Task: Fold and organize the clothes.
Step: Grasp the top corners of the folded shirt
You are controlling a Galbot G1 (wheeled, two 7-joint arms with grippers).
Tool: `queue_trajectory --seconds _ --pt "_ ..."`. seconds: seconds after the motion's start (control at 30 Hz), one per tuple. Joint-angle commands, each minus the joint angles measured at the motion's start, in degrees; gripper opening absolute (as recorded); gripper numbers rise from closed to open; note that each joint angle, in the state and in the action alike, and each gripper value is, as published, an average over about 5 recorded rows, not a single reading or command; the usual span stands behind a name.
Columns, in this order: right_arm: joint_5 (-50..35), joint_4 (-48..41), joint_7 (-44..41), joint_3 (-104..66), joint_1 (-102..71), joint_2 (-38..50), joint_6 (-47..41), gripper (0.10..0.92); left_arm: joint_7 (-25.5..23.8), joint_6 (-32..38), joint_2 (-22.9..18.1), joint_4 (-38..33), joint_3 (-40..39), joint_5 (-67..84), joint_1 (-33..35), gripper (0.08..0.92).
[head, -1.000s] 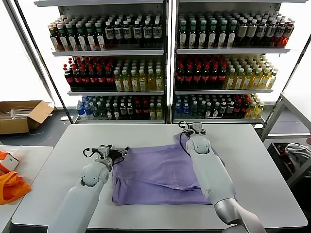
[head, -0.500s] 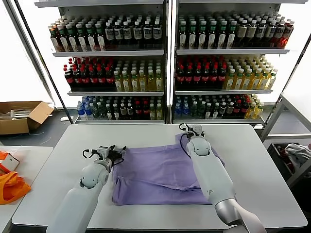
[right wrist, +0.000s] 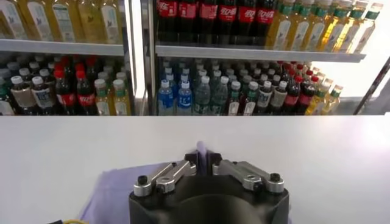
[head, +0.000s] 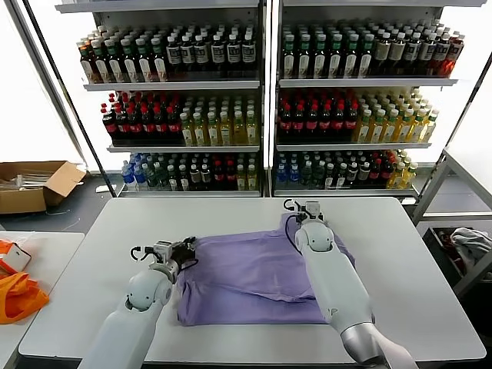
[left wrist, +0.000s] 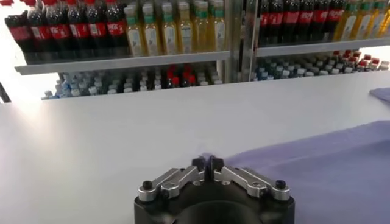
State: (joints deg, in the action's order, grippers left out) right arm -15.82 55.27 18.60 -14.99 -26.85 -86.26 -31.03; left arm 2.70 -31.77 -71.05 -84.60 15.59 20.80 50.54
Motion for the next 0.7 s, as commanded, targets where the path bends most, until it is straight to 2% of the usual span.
queue_trajectory --seconds 0.03,0.27,0.7 --pt "-0.50 1.31 0.07 -0.11 -0.66 0.05 0.12 0.108 0.89 2.50 -0.31 -1.54 0.30 0.01 1.47 0.087" --pt "0.31 10.24 0.21 -0.19 -2.61 1.76 1.11 0.108 1.63 7.32 -0.40 -4.20 0.88 -1.03 1.86 0.085" --pt "0.32 28.60 1.06 -0.52 -11.17 4.01 1.09 0.108 0.21 9.63 1.27 -11.25 3.01 -0.78 6.45 0.085"
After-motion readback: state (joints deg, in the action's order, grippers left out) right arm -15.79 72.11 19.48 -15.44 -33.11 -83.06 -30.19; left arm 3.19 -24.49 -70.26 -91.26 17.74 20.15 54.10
